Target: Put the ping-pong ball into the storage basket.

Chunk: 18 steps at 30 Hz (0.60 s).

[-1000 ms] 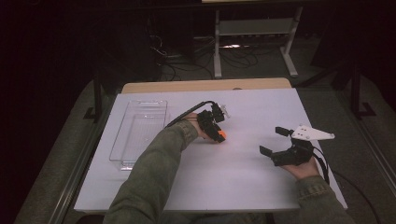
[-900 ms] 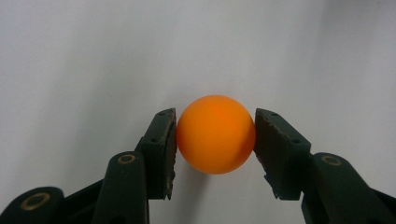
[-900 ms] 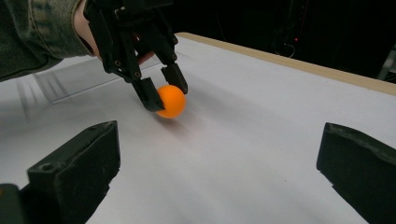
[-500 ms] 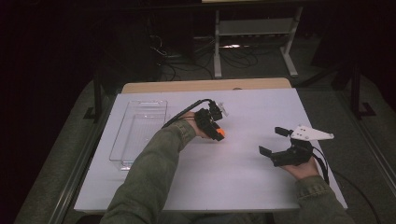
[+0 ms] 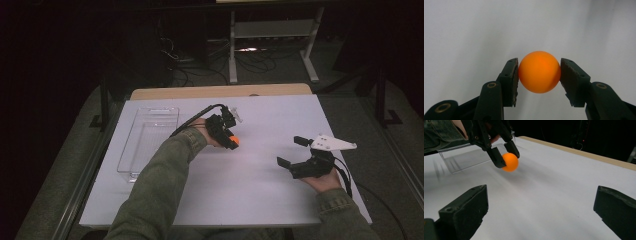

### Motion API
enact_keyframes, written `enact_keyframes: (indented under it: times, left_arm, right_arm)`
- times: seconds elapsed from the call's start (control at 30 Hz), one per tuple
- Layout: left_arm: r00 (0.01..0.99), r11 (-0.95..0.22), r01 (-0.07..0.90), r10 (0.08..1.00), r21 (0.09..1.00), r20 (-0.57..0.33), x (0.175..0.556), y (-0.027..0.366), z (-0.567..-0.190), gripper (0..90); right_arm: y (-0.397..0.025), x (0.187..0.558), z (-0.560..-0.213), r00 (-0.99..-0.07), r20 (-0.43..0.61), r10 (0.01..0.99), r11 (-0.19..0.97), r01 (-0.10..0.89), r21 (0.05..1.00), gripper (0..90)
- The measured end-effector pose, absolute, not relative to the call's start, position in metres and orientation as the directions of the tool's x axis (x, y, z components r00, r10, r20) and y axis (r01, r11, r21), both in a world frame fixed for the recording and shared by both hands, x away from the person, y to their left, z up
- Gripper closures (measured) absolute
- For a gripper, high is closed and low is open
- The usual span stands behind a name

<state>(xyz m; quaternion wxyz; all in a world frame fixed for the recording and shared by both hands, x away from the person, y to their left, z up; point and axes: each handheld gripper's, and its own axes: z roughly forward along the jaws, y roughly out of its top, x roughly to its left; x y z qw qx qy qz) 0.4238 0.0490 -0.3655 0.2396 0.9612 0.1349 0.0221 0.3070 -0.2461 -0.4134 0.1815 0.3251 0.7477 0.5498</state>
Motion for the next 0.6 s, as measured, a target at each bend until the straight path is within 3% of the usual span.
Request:
enact_keyframes:
  times: [0.6]
  left_arm:
    - [0.958, -0.841, 0.258, 0.287, 0.476, -0.011, 0.417, 0.059, -0.349, 49.8]
  right_arm:
    - [-0.247, 0.306, -0.412, -0.720, 0.083, 0.689, 0.178, 0.280, 0.944, 0.0]
